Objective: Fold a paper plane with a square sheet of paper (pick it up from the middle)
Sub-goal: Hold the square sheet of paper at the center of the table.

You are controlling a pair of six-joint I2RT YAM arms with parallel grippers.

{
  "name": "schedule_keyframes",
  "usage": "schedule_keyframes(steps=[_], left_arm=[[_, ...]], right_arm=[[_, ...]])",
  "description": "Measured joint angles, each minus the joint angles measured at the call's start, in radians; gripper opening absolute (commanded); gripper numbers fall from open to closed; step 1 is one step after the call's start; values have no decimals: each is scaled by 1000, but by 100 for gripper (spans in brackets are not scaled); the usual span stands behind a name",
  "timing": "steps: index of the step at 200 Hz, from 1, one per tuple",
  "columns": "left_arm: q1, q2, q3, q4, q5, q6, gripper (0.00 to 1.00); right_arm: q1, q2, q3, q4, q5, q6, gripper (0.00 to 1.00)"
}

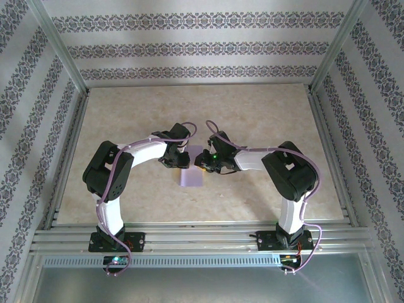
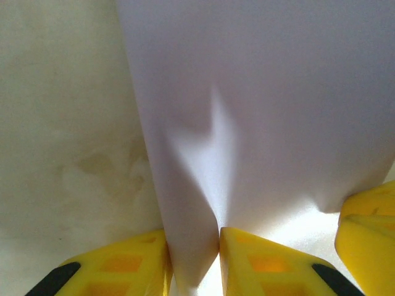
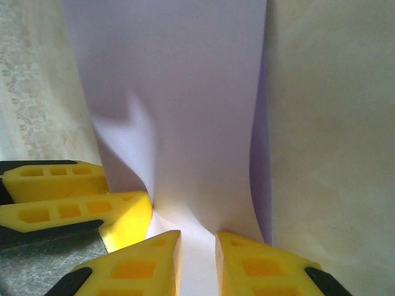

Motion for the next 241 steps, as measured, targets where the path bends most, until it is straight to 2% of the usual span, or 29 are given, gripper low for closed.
schedule_keyframes(steps=[73, 136, 213, 241], left_arm=[[0, 0, 1, -2, 0, 0, 28], [0, 0, 2, -3, 2, 3, 29], [8, -24, 12, -33, 6, -12, 44], [16, -79, -19, -31, 37, -44, 46]], right_arm=[[1, 1, 1, -36, 2, -6, 22], [1, 1, 10, -48, 6, -10, 26], [1, 1, 13, -55, 13, -26, 27], [1, 1, 17, -60, 13, -26, 27]])
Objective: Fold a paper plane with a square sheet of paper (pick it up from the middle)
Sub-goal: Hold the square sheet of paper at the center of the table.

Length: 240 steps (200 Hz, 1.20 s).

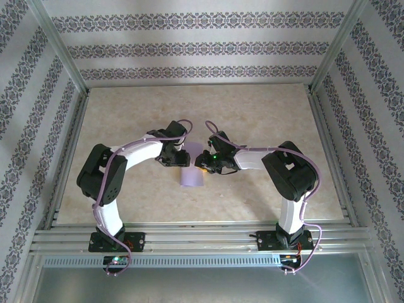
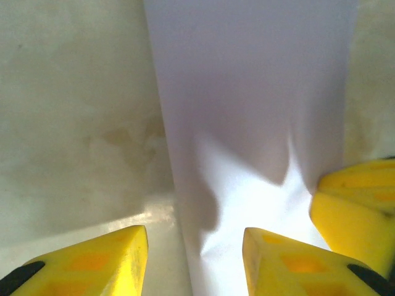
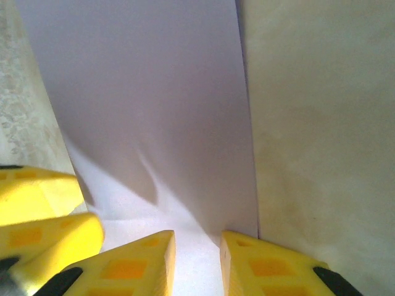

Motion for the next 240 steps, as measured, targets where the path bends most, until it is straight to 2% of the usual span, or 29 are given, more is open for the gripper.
schedule_keyframes(steps=[50, 90, 139, 168, 240], left_arm=[[2, 1, -39, 26, 88, -51, 49], [5, 30, -37, 31, 85, -71, 40], [5, 34, -34, 23, 73, -75, 39], [5, 39, -25, 13, 69, -76, 39], [4, 47, -12, -3, 62, -86, 39]], right_arm=[[0, 0, 2, -3, 0, 0, 28], [0, 0, 2, -2, -1, 0, 31], [-17, -51, 0, -5, 5, -8, 35], [-32, -103, 1, -8, 29, -42, 33], [-19, -54, 26, -51, 34, -87, 28]])
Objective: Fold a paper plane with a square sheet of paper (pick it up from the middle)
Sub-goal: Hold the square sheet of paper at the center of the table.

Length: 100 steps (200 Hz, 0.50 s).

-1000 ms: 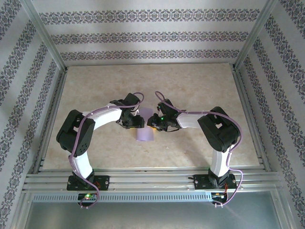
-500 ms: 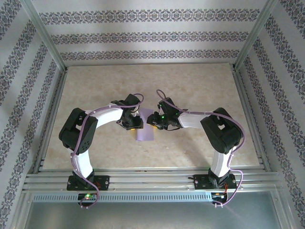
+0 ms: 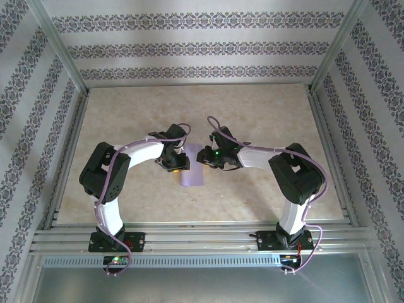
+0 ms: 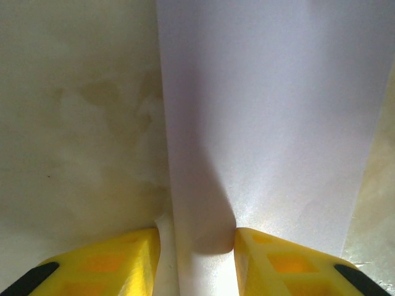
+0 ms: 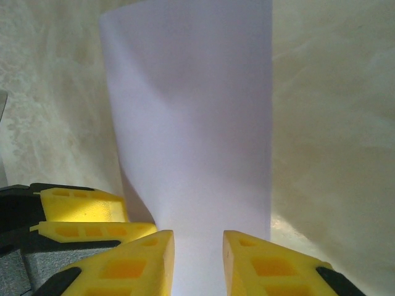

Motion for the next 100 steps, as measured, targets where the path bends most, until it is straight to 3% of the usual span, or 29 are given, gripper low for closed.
schedule_keyframes(steps=[100], left_arm=[[0, 6, 8, -10, 0, 17, 38]], right_arm=[[6, 64, 62, -50, 0, -19, 22]])
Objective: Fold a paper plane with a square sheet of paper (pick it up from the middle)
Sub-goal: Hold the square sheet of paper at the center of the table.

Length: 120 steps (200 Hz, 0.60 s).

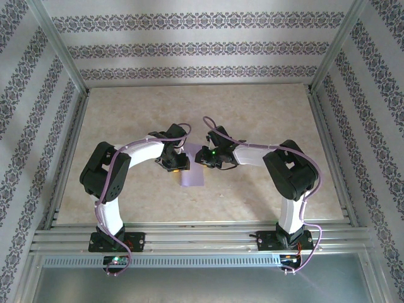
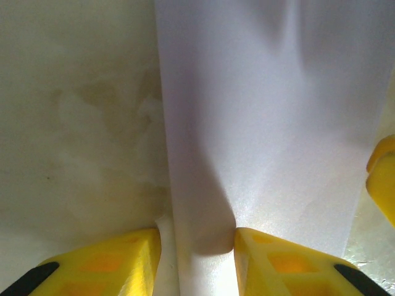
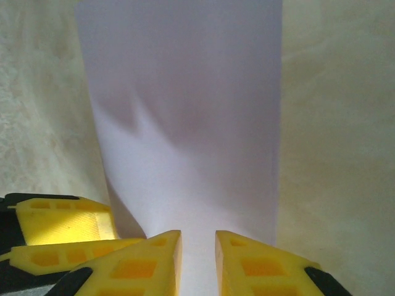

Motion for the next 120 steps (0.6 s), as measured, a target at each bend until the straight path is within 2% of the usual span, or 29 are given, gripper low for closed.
schedule_keyframes(steps=[120], left_arm=[[0, 9, 9, -10, 0, 11, 39]], right_arm=[[0, 20, 10, -27, -4, -8, 22]])
